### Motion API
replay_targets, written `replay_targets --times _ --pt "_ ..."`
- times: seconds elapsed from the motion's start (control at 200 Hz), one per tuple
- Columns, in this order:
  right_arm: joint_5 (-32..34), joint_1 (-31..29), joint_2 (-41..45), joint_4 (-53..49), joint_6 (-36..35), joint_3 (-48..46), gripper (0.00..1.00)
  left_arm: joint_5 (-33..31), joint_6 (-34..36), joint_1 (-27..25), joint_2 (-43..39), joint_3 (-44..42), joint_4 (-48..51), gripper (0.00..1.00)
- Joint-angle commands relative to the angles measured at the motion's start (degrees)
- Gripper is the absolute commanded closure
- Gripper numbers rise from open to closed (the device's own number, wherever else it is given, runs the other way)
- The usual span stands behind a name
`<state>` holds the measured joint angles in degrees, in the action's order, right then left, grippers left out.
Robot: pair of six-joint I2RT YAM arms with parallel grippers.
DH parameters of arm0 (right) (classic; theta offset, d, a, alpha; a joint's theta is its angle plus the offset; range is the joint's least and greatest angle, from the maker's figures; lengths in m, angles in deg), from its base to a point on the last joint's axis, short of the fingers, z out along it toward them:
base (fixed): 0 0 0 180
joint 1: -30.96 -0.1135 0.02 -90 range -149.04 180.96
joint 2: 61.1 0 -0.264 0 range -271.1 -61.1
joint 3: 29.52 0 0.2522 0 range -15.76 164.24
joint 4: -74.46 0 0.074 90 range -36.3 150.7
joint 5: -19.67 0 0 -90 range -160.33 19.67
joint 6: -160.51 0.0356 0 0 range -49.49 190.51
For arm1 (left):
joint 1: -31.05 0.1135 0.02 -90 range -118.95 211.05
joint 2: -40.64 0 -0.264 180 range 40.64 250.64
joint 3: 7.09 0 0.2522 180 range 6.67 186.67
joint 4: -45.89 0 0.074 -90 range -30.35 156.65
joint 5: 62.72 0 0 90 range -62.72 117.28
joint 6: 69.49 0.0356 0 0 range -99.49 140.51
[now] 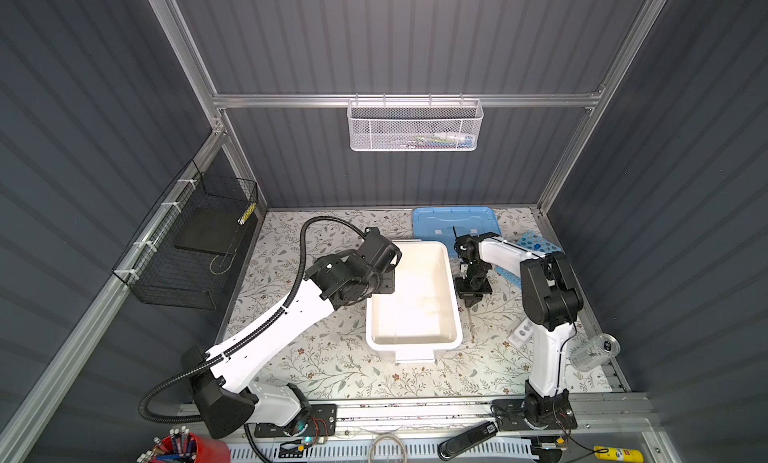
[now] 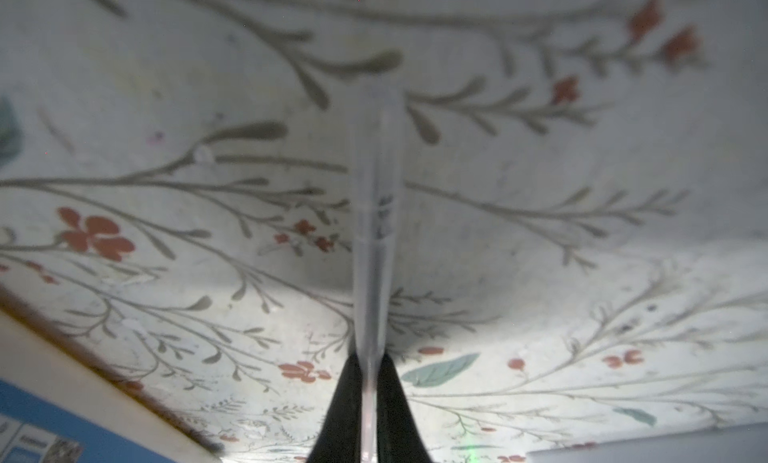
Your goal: Organize the chemistry lab equipment
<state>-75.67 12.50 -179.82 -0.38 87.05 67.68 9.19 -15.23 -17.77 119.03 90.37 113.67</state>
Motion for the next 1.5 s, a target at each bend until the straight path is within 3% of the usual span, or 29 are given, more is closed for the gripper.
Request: replay_targets --times 0.0,0.13,0.43,0.851,1.496 --pt "0.7 -0.7 -2.0 0.2 3.5 -1.2 0.94 -1.0 0.4 0.4 -1.7 -0.6 1.1 0.43" --pt "0.7 -1.2 -1.0 1.9 4.5 -2.4 1.00 -1.1 0.4 0.4 -2.2 -1.2 0.9 0.43" --pt "5.2 -2.4 3.4 10.5 6.8 -8.2 1.00 -1.2 0.4 0.3 -3.6 -2.1 0.7 0.43" --pt "5.3 -3.0 11.9 19.6 8.3 -14.6 1.00 -1.7 0.1 0.3 -5.7 -5.9 0.2 0.43" --pt "1.9 -2.3 18.9 9.1 7.2 -8.9 1.00 -1.4 0.9 0.7 -4.7 -5.2 -1.0 0.42"
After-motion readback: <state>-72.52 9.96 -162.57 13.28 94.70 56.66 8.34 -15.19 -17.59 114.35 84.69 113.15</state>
